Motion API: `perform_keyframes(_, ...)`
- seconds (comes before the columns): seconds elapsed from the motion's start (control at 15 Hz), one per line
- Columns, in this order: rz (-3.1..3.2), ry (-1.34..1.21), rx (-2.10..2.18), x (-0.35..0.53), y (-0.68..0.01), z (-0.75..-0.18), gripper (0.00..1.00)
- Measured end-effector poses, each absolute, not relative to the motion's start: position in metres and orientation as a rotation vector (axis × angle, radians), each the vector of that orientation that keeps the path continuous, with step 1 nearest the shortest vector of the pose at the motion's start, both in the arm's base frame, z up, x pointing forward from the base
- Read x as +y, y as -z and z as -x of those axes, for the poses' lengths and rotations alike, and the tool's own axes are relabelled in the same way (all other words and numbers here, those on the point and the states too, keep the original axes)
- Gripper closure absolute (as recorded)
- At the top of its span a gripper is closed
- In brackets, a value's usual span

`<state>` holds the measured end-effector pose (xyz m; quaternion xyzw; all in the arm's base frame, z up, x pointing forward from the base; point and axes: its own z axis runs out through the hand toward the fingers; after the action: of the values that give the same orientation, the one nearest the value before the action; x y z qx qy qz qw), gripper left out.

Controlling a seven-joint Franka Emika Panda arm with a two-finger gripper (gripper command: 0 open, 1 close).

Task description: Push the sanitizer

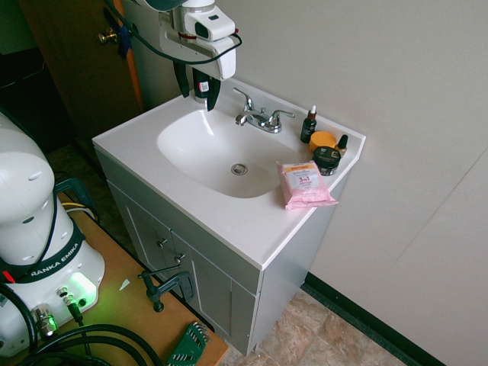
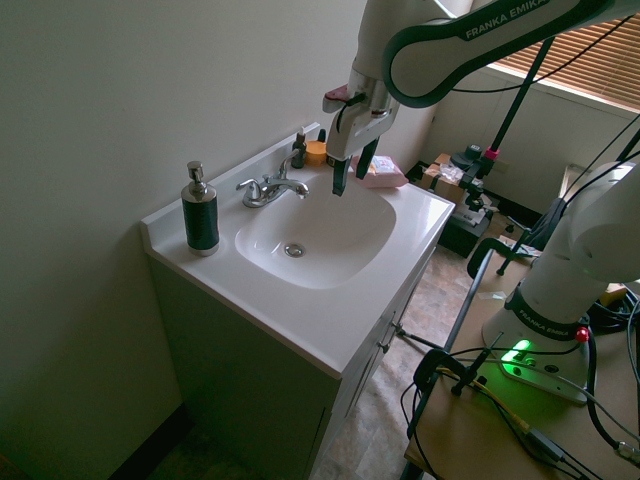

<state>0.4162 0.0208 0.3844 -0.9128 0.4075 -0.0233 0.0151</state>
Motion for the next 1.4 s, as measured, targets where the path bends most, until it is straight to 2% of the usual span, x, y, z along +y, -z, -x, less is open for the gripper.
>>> perform_keyframes(0.27, 2.842, 0.099, 1.246, 0.024, -0.395, -0.423, 0.00)
perform_keyframes(0.53, 2.850, 0.185, 1.174, 0.065, -0.455, -0.473, 0.00)
perform_keyframes(0.6, 2.857, 0.197, 1.162, 0.079, -0.468, -0.488, 1.00)
perform_keyframes(1.13, 2.892, 0.165, 1.153, 0.174, -0.500, -0.596, 1.00)
perform_keyframes(1.4, 2.899, 0.136, 1.143, 0.196, -0.501, -0.618, 1.00)
